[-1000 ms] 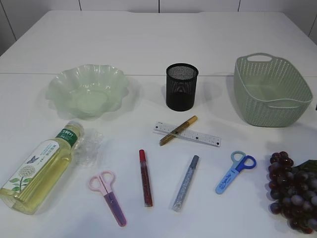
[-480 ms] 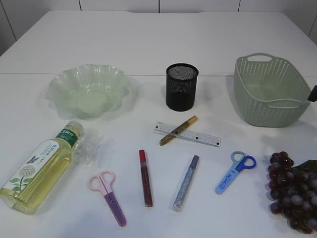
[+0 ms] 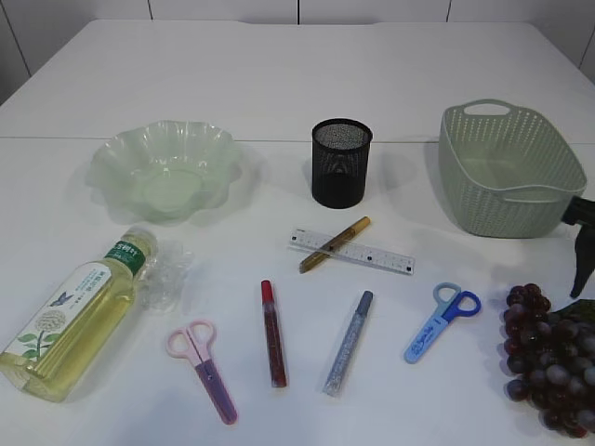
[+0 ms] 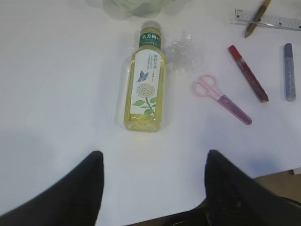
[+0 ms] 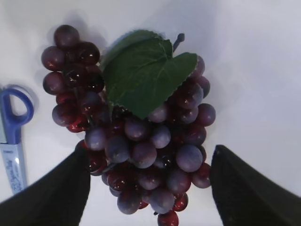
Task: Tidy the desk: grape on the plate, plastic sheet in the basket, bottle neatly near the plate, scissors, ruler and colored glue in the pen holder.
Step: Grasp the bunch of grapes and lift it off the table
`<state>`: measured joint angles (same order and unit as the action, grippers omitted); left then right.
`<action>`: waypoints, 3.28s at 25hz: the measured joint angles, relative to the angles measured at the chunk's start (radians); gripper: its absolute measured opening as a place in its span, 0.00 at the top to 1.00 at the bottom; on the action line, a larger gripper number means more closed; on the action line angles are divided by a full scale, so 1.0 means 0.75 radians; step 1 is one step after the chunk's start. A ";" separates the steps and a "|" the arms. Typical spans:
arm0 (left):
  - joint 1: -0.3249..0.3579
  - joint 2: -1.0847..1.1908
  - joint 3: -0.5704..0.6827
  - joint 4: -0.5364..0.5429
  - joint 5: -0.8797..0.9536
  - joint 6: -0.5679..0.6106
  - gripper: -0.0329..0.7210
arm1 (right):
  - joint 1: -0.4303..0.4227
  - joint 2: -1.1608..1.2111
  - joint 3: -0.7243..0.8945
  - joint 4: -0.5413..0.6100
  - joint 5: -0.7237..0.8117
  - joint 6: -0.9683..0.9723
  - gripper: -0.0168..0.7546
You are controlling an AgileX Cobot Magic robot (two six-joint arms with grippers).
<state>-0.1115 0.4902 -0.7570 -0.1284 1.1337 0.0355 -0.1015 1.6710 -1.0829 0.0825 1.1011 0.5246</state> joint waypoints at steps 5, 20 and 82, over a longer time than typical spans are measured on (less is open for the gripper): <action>0.000 0.000 0.000 0.000 0.014 0.000 0.30 | 0.000 0.081 0.000 0.002 0.000 0.000 0.21; 0.000 0.000 0.000 0.000 0.030 0.000 0.30 | 0.006 0.222 -0.008 0.015 -0.013 -0.019 0.22; 0.000 0.000 0.000 -0.009 0.082 -0.001 0.30 | 0.006 0.351 -0.015 -0.127 0.009 -0.065 0.70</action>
<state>-0.1115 0.4902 -0.7570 -0.1349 1.1954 0.0350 -0.0970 1.9339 -1.0944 -0.0130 1.1078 0.4755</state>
